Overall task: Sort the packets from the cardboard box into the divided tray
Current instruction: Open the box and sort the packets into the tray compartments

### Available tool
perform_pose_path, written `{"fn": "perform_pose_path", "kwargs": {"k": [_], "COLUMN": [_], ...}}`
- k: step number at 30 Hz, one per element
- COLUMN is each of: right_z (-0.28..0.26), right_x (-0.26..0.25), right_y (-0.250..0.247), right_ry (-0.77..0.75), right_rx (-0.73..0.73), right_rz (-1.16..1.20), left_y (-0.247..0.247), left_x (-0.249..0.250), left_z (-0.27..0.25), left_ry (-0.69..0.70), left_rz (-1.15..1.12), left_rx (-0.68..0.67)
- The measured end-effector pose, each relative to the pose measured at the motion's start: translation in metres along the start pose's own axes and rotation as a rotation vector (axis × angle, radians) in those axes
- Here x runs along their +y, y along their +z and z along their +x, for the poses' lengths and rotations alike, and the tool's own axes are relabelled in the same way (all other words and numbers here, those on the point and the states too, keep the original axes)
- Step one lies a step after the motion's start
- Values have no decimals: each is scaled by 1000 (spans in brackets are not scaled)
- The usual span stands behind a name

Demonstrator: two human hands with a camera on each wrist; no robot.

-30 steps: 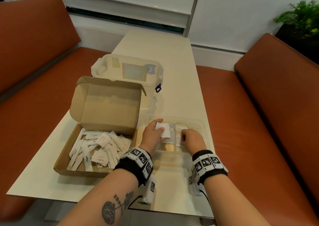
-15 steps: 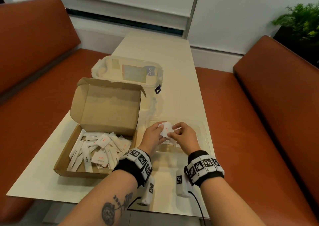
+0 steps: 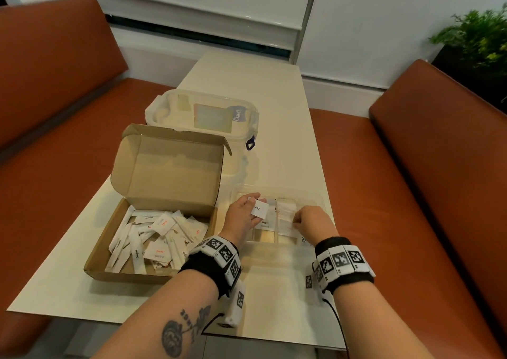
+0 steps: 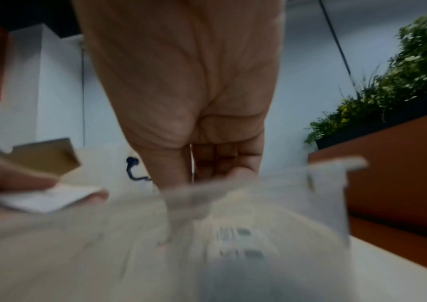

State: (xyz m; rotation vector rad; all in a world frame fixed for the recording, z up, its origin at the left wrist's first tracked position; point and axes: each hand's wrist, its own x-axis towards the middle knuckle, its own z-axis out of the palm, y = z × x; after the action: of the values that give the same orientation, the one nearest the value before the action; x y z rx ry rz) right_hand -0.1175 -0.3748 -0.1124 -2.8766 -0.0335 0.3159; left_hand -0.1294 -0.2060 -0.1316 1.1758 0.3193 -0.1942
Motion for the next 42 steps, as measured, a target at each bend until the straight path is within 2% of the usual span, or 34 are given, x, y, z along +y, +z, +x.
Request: {"fn": "perform_pose_path", "kwargs": {"k": [9, 14, 20, 26, 29, 32, 36, 38, 40, 42], "right_z": [-2, 0, 2, -5, -8, -12, -11, -7, -4, 0], "right_x": [5, 2, 3, 3, -1, -19, -44, -49, -49, -47], "right_y": [21, 22, 24, 26, 23, 16, 3, -4, -9, -11], "right_ry": [-63, -27, 84, 77, 33, -8, 4, 40, 53, 13], "right_rx": [167, 160, 140, 144, 233, 306, 168, 179, 231, 265], "right_rz": [45, 92, 195, 196, 186, 430, 876, 1029, 1073, 972], "left_y": [1, 1, 2, 3, 2, 4, 9, 10, 9, 6], "left_x": [1, 1, 2, 6, 8, 12, 15, 14, 11, 10], "left_z": [-2, -2, -3, -6, -8, -10, -10, -9, -9, -9], "left_ry": [16, 21, 13, -3, 5, 76, 202, 217, 224, 234], "left_rz": [29, 42, 43, 17, 20, 49, 145, 218, 276, 341], "left_rx": [1, -2, 1, -12, -38, -56, -68, -74, -75, -74]}}
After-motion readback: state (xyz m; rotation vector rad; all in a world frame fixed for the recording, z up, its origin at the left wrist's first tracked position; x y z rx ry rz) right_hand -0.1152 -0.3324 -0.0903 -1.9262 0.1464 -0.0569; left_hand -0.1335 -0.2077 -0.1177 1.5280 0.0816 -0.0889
